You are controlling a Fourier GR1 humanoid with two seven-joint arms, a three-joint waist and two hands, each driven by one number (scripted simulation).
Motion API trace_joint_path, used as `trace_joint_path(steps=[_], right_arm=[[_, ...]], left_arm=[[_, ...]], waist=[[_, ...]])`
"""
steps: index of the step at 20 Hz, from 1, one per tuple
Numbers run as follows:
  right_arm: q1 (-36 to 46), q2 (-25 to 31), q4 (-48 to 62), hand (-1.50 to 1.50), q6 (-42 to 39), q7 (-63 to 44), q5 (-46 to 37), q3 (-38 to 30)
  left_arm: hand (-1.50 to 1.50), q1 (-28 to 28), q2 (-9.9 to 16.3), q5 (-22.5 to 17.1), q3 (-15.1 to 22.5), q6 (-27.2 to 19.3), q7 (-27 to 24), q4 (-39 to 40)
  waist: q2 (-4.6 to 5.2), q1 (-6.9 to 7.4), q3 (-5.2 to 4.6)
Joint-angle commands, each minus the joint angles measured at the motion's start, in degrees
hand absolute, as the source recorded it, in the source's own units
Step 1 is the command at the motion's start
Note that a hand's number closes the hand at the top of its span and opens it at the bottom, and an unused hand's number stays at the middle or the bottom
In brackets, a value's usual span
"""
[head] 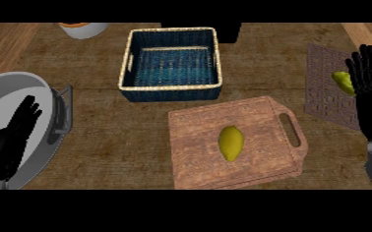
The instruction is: Pick the lemon from the cutting board and place it in the basket
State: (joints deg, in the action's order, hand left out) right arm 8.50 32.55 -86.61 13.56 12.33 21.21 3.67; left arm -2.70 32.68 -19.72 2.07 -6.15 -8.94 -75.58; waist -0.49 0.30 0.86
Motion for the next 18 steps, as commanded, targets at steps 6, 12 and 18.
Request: trace_joint_path(steps=[6,12,18], right_arm=[[13.7,-15.2,-2.6,1.5,-0.5,-3.1,3.4,9.7],[16.3,-25.1,-0.1,-1.5,9.7,-7.3,-17.0,31.4],[23.0,-17.3,5.5,-1.5,16.8,-26.5,-32.8,34.0]], left_arm=[[0.0,-0.8,-7.7,0.3,9.1,-0.3,13.3,2.0],[0.0,-1.4,-8.4,1.4,11.5,-1.9,18.3,-1.5],[0.0,-3.3,-6.7,1.1,9.6,-2.2,20.1,-2.6]], waist=[[1.57,2.13,-0.88],[0.59,1.98,-1.07],[-0.58,-0.86,-1.45]])
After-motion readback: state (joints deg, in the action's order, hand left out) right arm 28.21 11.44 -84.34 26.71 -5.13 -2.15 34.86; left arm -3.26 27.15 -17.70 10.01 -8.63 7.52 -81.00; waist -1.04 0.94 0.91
